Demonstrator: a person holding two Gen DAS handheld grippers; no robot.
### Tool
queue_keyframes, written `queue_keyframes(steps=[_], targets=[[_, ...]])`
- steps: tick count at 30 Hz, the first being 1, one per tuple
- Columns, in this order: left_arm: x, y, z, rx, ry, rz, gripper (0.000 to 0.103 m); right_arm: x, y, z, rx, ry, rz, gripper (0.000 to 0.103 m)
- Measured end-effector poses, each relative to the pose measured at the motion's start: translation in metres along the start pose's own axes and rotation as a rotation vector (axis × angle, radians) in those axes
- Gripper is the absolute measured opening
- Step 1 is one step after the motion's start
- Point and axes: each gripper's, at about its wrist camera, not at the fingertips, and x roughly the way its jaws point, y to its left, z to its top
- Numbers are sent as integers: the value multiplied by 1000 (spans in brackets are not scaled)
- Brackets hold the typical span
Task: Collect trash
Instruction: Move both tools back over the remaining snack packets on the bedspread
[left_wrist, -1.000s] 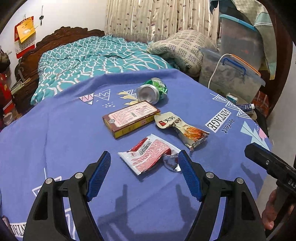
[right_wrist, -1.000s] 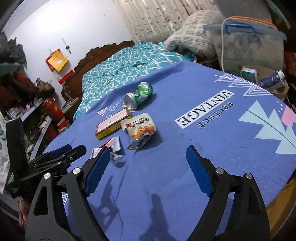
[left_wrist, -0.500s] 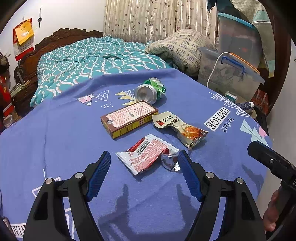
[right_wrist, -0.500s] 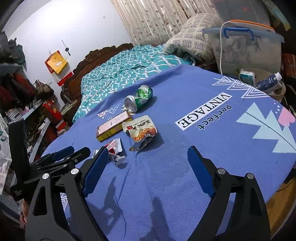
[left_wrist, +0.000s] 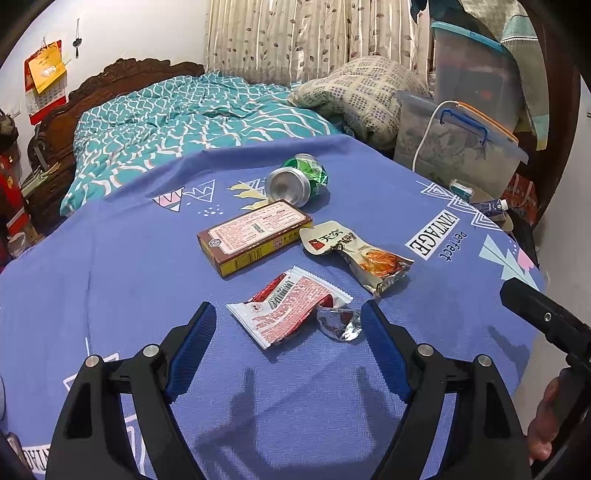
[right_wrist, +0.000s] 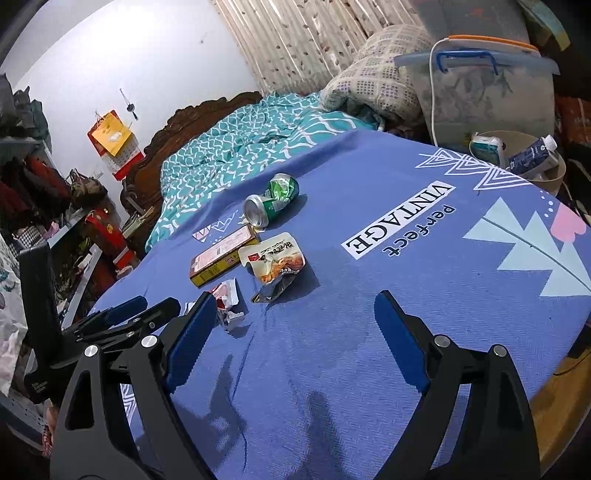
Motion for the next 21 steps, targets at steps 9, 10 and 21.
queue_keyframes(steps=[9,10,21], targets=[[-2,6,0,-26,-10,2,77,6,4,-2,-10,20,13,87],[-2,6,0,-28,-11,3,77,6,4,-2,-13,21,14,87],[-1,15,-2,-43,-9,8,77,11,9,-4,-33,47,26,87]])
